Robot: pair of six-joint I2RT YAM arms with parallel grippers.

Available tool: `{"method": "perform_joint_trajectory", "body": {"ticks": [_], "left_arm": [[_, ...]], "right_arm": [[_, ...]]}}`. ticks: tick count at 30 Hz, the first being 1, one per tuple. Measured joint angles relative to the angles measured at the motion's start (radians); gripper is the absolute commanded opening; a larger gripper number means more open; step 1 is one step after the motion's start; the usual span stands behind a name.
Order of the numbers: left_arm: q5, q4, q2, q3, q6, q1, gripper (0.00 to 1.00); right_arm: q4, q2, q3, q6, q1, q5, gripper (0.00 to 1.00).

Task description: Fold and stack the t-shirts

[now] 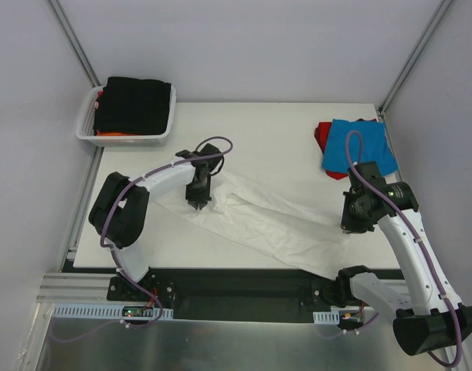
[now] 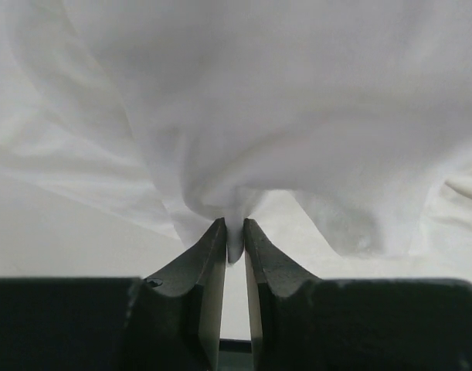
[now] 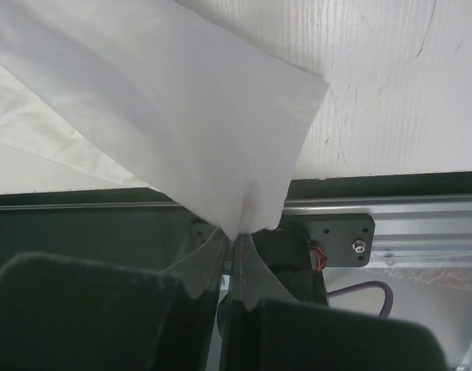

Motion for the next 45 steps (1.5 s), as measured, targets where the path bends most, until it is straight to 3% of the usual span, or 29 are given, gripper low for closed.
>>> {"method": "perform_joint_trajectory", "body": {"ticks": [11,24,30,37,45], "left_arm": [[-0.074,-0.111,-0.186,0.021,0.050,0.003,0.17],[-0.120,-0.224,-0.313,-0.077,0.059,0.029,0.17],[-0.110,-0.212,-0.300,-0.103,0.047,0.029,0.24],[-0.064,-0.132,-0.149,-0.095,0.039,0.029,0.24],[-0.021,-0.024,-0.029,-0.024,0.056,0.029,0.33]], "right_arm": [[-0.019,-0.061,0.078,0.017,0.001,-0.033,0.01],[-0.034,-0.170,0.005,0.034,0.002,-0.190,0.01],[-0.034,-0.243,-0.036,0.044,0.003,-0.206,0.01],[-0.034,-0.254,-0.087,0.048,0.003,-0.208,0.01],[-0.035,-0.203,-0.087,0.049,0.003,-0.209,0.01]]}}
